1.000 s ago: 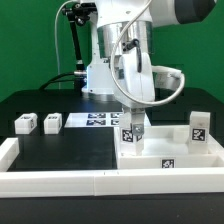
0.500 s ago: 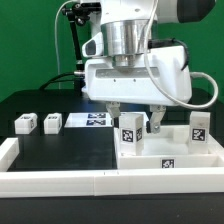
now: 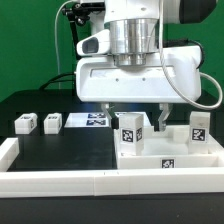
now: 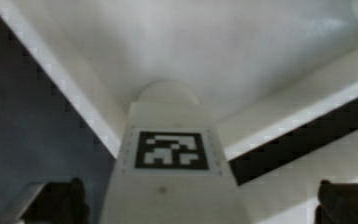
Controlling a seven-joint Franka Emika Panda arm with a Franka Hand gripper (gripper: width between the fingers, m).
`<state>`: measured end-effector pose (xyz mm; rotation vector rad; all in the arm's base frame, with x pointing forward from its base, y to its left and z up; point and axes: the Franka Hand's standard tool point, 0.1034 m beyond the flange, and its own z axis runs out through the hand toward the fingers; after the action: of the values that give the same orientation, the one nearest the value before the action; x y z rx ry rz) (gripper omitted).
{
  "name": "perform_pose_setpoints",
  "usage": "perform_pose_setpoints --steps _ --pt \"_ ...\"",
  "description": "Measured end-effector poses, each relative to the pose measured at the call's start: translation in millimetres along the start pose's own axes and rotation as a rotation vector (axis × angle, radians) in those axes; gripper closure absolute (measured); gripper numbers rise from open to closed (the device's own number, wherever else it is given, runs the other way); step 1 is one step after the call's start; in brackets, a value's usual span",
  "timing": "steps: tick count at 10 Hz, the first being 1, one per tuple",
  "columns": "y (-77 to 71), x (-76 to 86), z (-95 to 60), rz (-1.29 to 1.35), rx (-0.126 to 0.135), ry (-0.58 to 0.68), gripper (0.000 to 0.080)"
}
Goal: Assemble square table
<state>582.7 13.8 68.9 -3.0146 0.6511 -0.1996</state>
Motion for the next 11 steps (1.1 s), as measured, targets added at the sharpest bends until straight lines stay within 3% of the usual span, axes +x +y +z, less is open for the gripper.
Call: perform_pose_setpoints --steps 2,3,4,5,6,11 --pt "5.8 3.5 0.0 -0.035 -0.002 0.029 0.0179" --pt "5.3 2.8 0.2 -0.034 -0.002 0.026 0.0315" --pt "5.5 2.9 0.2 -0.034 -0.002 0.026 0.0315" --pt "5.6 3.0 0.2 -0.034 -0.002 0.027 0.0451" --pt "5.9 3.1 0.2 -0.033 -0.003 0.027 0.051" --pt "6.3 3.2 0.3 0.027 -0.001 0.027 0.051"
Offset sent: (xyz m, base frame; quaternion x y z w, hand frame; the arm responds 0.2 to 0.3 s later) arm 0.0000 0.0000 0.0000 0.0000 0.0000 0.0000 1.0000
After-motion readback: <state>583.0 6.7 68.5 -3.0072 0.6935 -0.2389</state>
